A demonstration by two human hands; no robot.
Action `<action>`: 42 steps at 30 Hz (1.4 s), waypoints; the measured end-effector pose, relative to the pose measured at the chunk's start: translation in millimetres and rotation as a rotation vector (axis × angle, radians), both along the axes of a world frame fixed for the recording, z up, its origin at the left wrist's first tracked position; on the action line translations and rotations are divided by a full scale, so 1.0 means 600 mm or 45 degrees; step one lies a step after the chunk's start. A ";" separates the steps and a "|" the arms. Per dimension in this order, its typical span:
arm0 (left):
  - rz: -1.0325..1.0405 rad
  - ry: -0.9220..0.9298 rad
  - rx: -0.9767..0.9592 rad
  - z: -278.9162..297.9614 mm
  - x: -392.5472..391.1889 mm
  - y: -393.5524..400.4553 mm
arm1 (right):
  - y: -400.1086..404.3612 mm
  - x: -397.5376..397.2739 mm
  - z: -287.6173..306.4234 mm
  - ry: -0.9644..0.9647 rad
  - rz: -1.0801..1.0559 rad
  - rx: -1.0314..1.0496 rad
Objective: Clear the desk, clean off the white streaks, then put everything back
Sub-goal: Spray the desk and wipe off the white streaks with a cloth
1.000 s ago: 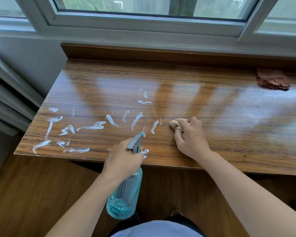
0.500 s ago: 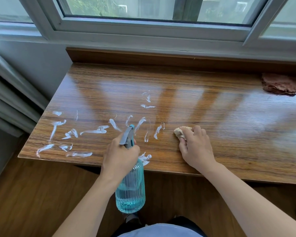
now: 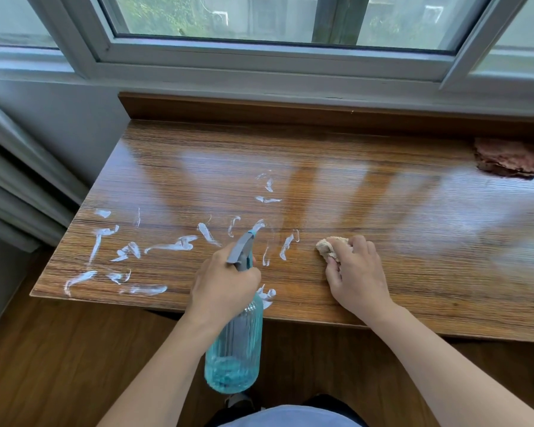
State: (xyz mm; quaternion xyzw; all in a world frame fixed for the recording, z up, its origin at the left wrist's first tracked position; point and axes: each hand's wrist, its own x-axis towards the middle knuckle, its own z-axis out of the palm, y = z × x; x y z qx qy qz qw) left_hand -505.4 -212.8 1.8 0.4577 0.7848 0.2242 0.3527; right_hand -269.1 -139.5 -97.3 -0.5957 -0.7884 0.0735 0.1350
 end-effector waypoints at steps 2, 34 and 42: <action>-0.067 0.010 -0.077 0.003 -0.006 0.002 | 0.007 0.000 0.005 0.054 0.007 -0.029; -0.353 -0.247 0.095 0.002 -0.146 0.043 | -0.046 -0.119 0.036 0.140 0.408 -0.211; -0.397 -0.235 0.098 0.010 -0.148 0.041 | 0.032 -0.101 0.039 0.173 0.125 -0.158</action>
